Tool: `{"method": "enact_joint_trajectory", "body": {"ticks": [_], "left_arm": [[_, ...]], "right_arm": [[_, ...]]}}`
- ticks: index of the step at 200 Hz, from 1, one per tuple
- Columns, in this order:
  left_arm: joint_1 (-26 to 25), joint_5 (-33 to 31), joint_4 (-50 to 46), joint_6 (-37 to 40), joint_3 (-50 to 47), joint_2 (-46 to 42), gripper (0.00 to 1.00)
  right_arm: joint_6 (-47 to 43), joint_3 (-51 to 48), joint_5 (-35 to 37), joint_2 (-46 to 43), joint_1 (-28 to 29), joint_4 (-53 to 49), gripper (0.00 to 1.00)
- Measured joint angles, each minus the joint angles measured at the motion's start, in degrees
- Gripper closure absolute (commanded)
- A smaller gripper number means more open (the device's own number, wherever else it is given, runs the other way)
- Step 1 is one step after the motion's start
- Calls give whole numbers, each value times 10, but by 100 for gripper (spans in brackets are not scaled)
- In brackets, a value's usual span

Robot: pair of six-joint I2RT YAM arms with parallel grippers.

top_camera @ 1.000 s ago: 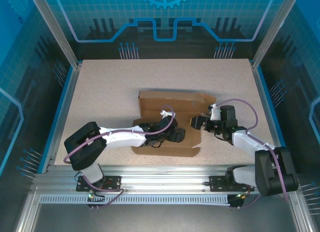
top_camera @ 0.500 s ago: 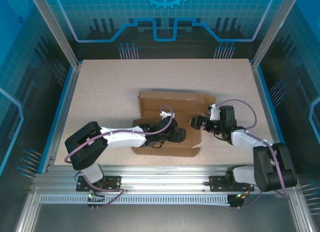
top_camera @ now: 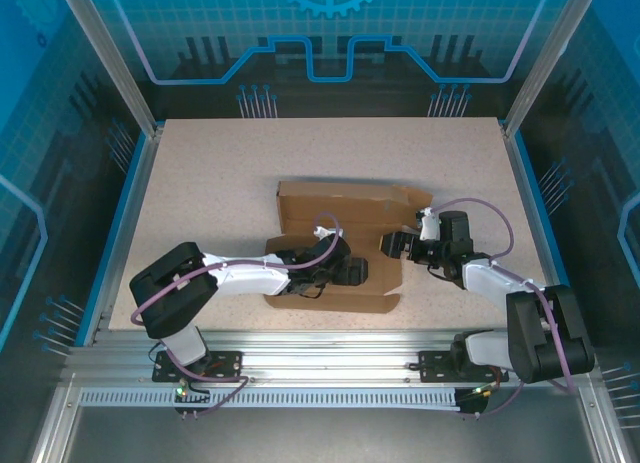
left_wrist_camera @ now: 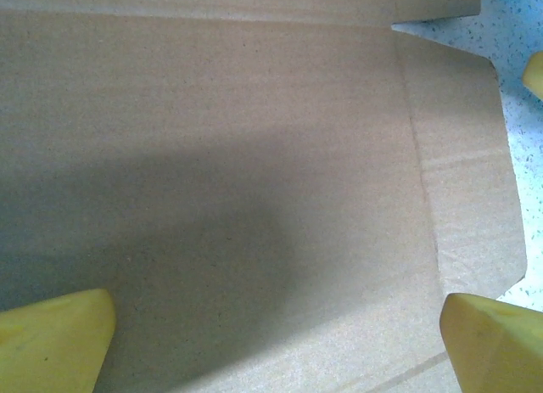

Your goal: Fold the paper box

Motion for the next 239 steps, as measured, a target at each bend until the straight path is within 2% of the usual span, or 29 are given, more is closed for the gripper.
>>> {"method": "enact_joint_trajectory", "body": {"ticks": [101, 239], "left_arm": [[9, 21, 15, -45, 0, 18, 1], [12, 26, 89, -77, -7, 36, 1]], "right_arm": [[24, 0, 10, 40, 0, 28, 0], [32, 7, 26, 66, 8, 41, 0]]}}
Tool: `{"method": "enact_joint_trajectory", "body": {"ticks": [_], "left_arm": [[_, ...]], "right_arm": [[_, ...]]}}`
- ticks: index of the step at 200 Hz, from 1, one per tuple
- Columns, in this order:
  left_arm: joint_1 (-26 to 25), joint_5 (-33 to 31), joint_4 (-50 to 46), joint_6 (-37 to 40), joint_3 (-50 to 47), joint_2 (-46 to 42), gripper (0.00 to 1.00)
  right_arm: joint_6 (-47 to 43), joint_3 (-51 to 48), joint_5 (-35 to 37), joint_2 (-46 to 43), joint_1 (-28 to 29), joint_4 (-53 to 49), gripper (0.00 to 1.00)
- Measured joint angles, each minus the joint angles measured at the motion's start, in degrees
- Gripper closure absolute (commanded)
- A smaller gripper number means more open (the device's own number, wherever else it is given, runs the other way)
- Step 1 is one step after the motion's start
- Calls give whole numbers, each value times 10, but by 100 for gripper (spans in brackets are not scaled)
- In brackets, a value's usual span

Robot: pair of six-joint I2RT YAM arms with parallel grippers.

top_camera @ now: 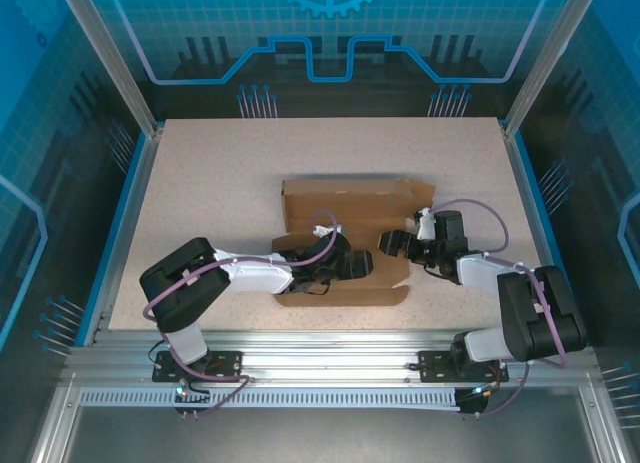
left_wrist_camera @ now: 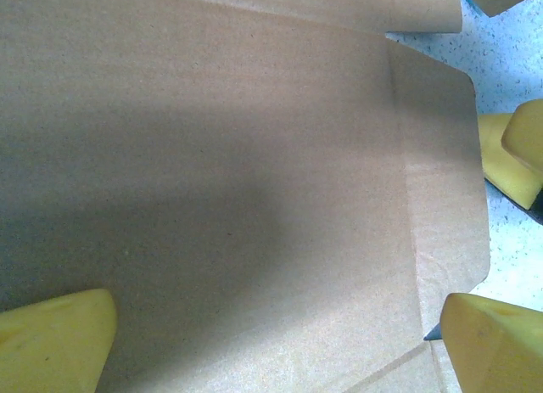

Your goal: Fold the paper box

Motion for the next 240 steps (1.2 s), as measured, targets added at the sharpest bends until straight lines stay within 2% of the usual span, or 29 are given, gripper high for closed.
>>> {"method": "enact_joint_trajectory", "body": {"ticks": [159, 240], "left_arm": [[3, -5, 43, -12, -32, -15, 1], [6, -18, -26, 21, -21, -33, 1]], "right_arm": [[9, 21, 6, 17, 1, 15, 0], [8, 48, 25, 18, 1, 12, 1]]}}
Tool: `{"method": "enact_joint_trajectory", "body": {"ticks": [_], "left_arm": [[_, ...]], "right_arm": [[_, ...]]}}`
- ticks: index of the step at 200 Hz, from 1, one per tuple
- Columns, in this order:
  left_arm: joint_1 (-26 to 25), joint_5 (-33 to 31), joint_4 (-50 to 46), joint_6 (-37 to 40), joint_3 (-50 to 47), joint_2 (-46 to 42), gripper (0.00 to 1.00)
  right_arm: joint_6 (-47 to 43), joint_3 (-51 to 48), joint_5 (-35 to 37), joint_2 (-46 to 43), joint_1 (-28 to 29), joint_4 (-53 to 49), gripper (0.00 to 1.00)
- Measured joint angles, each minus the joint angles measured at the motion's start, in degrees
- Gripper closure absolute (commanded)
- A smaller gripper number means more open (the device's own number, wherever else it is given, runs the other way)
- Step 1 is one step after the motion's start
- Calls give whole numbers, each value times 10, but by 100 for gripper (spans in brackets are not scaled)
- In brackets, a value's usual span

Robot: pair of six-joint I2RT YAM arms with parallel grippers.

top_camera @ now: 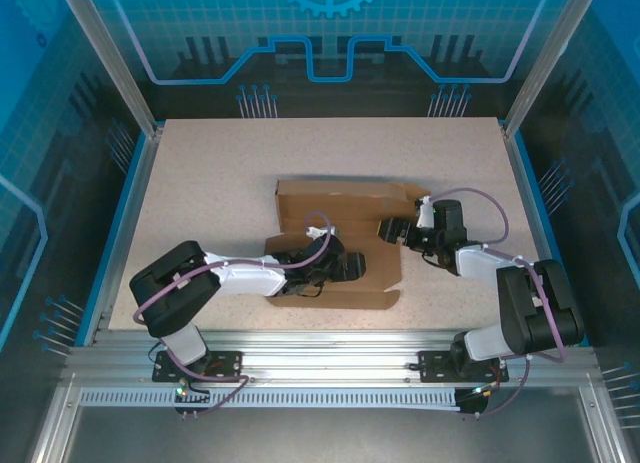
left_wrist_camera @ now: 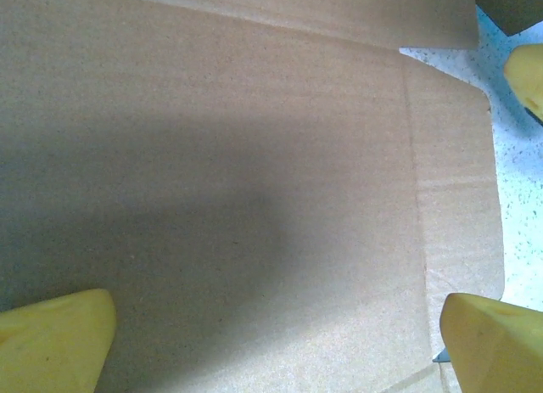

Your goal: Fold the paper box

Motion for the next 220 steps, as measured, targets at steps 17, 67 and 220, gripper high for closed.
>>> {"method": "enact_joint_trajectory", "body": {"ticks": [17, 67, 220], "left_arm": [[2, 0, -6, 4, 13, 2, 1], [2, 1, -3, 21, 30, 10, 1], [0, 2, 36, 12, 33, 47, 1]], "right_arm": [[0, 8, 0, 0, 0, 1, 1], [11, 14, 25, 5, 0, 7, 4], [71, 21, 65, 95, 32, 99, 7]]}}
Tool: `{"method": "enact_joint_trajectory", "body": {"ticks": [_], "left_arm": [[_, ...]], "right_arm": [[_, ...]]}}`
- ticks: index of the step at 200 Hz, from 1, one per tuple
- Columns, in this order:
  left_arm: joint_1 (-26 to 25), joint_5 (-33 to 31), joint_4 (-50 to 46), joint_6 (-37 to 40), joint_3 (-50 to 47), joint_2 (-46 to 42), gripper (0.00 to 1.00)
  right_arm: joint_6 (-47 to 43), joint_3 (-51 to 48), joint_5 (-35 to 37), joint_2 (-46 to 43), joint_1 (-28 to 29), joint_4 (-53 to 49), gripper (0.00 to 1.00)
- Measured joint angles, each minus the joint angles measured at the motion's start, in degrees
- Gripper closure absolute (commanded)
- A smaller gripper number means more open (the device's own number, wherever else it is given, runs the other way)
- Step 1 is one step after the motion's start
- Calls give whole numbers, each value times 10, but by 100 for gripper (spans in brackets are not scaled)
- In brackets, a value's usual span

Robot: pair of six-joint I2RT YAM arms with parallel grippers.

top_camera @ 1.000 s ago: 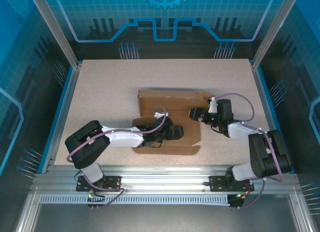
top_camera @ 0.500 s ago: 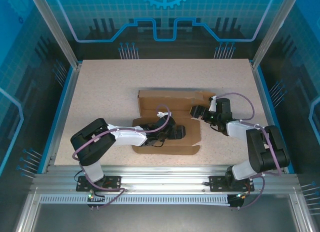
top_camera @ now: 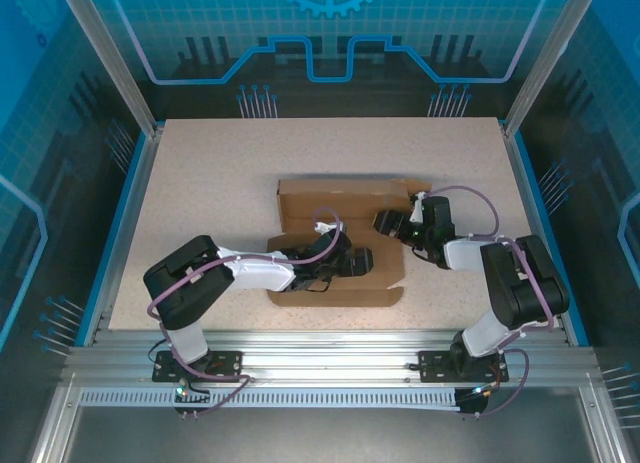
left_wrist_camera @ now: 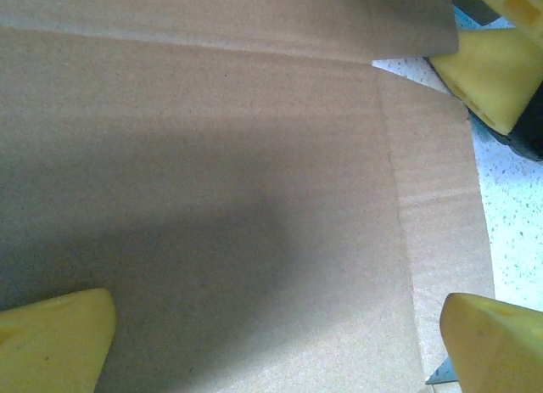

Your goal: Fold the paper box

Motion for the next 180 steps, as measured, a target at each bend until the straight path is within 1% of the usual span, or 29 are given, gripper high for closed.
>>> {"method": "enact_joint_trajectory", "body": {"ticks": [139, 180], "left_arm": [[-7, -5, 20, 0, 0, 8, 1], [-7, -5, 20, 0, 0, 8, 1]], "right_arm": [[9, -1, -1, 13, 31, 96, 10], [21, -15, -7, 27, 31, 145, 12]]}}
